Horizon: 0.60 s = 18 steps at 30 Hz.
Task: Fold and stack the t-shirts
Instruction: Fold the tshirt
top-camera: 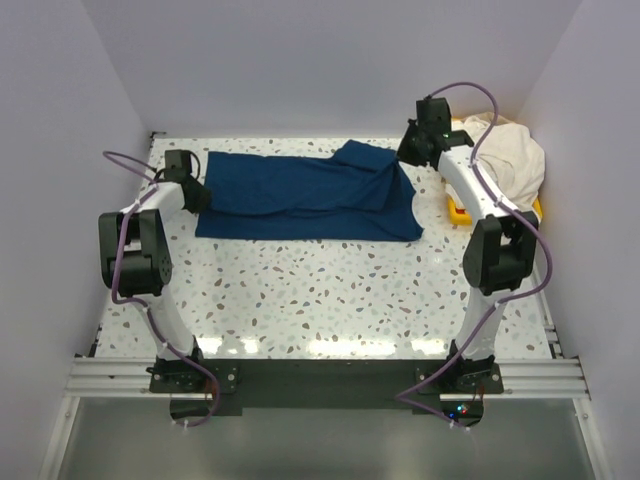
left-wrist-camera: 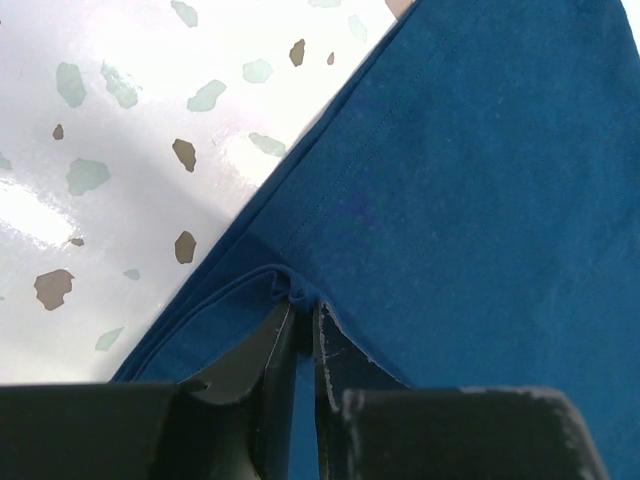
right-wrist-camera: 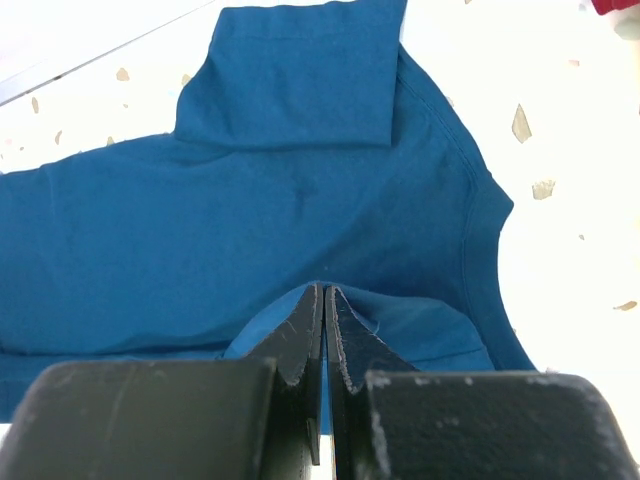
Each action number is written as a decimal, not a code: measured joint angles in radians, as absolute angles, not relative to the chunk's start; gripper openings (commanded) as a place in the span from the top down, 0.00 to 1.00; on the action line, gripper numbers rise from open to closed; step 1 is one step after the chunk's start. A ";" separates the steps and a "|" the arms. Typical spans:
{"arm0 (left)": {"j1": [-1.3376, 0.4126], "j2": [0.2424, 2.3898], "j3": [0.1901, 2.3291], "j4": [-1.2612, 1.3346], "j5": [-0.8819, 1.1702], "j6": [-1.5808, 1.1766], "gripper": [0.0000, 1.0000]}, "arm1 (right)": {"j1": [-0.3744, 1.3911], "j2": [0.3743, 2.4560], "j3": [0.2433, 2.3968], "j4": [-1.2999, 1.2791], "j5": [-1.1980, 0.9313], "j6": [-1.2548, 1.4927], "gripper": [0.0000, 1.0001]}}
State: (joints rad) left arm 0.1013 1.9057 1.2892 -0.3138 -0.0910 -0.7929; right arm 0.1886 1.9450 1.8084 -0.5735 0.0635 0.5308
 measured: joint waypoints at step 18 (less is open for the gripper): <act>0.101 1.914 1.291 -0.308 -0.086 -0.793 0.78 | 0.189 2.033 1.898 -0.591 0.062 0.500 1.00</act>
